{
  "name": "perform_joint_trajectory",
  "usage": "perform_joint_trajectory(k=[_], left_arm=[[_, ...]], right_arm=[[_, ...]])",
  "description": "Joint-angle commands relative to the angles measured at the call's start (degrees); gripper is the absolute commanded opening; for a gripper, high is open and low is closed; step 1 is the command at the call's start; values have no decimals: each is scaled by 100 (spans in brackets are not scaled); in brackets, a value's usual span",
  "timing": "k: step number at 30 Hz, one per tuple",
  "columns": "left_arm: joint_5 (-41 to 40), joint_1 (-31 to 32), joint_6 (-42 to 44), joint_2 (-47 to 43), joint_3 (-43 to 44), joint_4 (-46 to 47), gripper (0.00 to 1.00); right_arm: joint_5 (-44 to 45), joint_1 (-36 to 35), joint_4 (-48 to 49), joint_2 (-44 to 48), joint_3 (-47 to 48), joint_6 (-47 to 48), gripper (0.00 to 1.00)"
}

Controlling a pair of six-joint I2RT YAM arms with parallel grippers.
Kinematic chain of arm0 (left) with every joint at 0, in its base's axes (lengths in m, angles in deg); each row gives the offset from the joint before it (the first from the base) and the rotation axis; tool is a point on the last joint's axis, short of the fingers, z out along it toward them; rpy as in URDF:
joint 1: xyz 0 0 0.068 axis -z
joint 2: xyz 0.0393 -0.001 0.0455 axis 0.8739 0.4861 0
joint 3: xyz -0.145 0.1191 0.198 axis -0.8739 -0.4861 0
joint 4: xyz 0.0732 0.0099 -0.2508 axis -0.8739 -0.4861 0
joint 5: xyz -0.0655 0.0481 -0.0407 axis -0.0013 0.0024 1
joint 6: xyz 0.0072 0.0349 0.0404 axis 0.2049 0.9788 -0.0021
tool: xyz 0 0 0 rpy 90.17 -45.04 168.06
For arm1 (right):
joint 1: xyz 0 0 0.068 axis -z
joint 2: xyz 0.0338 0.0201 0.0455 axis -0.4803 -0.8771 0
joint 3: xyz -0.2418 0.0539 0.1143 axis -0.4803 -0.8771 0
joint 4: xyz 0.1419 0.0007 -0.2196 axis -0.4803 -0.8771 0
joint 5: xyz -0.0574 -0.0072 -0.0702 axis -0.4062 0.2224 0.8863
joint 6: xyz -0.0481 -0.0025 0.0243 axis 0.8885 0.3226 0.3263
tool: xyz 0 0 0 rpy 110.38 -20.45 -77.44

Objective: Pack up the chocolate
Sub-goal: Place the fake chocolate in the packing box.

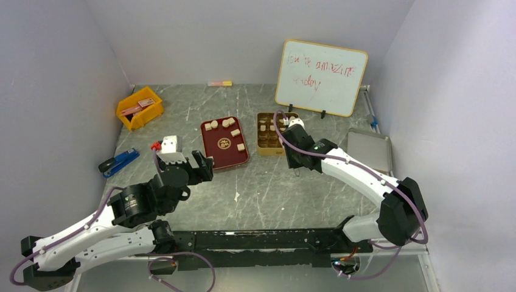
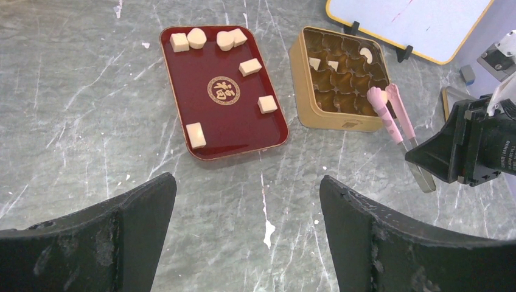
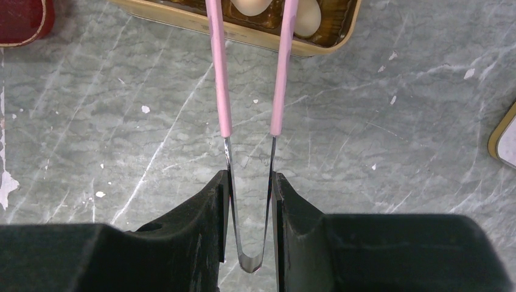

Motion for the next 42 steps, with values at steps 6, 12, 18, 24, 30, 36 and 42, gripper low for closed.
perform_joint_trajectory(k=[6,12,18,24,30,36,42], left_arm=[[-3,27,-57,18,22,166,92],[-21,27,-48,36,30,172,92],[-21,28,-33,78,43,203,92],[-28,27,-5,88,51,225,92],[-38,27,21,114,66,251,92],[-55,27,31,124,55,260,92],[-73,27,18,89,40,235,92]], right_arm=[[-76,77,350,-96,31,43,27],[-92,96,395,-172,31,54,31],[-97,109,407,-197,31,62,34],[-112,149,438,-232,39,80,35],[-125,168,454,-250,49,84,35],[-144,184,483,-303,40,96,35],[-161,194,541,-354,31,81,35]])
